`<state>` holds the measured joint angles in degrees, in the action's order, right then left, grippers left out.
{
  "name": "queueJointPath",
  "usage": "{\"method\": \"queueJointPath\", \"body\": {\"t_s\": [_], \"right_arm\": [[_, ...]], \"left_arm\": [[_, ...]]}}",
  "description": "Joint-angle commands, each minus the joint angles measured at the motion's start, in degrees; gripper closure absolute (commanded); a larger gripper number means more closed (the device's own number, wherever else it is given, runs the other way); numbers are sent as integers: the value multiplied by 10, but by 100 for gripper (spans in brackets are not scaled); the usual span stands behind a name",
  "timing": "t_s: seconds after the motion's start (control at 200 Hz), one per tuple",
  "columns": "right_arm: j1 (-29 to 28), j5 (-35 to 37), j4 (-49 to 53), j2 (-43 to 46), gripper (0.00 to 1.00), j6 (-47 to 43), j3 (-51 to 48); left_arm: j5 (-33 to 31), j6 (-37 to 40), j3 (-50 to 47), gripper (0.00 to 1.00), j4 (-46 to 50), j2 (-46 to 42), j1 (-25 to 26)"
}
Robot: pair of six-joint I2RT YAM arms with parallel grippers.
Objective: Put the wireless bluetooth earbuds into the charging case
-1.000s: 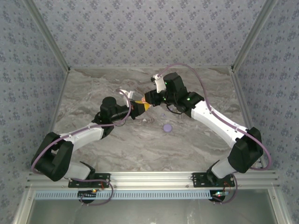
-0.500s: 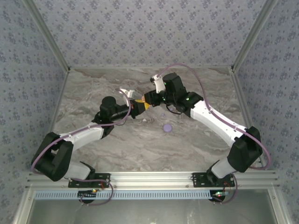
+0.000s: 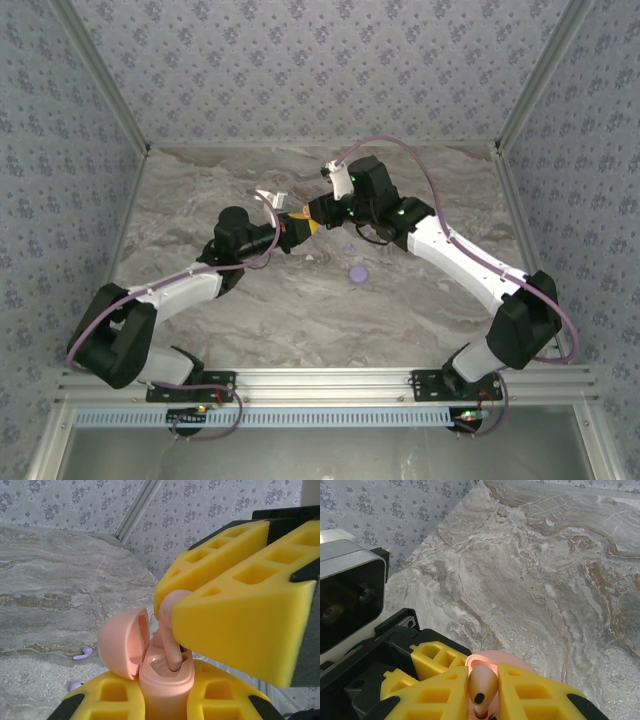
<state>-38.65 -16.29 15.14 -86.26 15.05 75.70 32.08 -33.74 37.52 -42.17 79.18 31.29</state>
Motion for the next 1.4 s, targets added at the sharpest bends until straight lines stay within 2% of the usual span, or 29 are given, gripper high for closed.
{"method": "queueJointPath", "body": {"t_s": [0.0,0.355,0.61,1.019,1.394], "right_arm": [[-7,-4,17,0,78,-13,21],[-11,1,25,7,76,-19,22],[-10,6,32,5,74,-20,22],[-11,3,43,5,65,-18,30],[-10,10,47,8,62,-19,31]], "left_arm": [[-14,-3,17,90,-21,-20,3],[-32,-2,16,91,-21,-24,2],[-20,-2,17,91,-27,-23,2],[-4,5,15,90,-29,-26,3],[-2,17,17,91,-17,-27,4]]}}
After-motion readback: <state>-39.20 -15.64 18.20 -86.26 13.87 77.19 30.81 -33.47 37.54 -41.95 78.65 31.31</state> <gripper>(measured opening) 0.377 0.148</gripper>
